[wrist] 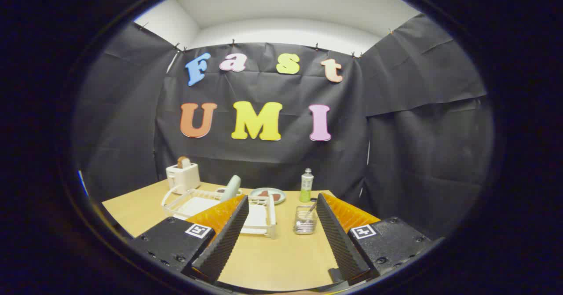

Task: Take the plate from the dish rack, then take the spoon from the basket and place it into the plate.

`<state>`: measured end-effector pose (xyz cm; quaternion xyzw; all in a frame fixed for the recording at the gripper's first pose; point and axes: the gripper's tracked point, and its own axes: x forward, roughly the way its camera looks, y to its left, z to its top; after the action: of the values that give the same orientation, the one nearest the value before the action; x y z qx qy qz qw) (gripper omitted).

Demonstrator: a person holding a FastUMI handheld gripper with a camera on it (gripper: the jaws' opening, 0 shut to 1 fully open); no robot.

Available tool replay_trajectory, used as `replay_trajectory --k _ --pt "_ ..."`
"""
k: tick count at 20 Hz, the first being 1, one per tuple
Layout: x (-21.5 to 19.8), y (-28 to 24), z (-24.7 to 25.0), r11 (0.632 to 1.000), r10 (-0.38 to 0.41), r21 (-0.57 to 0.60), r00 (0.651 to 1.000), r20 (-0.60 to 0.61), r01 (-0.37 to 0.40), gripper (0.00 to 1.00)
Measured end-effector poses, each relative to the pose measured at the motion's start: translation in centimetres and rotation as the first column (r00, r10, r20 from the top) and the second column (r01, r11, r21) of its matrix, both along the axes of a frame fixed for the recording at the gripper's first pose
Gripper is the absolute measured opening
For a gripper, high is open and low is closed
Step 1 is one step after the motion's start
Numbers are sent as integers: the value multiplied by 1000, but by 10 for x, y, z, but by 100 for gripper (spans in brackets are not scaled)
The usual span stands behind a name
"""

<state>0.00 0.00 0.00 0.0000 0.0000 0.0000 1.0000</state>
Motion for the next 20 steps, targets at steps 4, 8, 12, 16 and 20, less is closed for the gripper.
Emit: replay_trajectory --k 4,8,12,16,20 --pt "-18 21 -3 999 -41 10 999 28 41 98" --pt "-26 44 -8 998 -1 61 1000 -14 2 98" --pt "-30 40 -5 999 -1 42 1000 -9 1 97" --pt "-30 30 -9 998 0 65 1000 -16 1 97" --pt "-26 32 -17 998 35 58 999 -41 -33 97"
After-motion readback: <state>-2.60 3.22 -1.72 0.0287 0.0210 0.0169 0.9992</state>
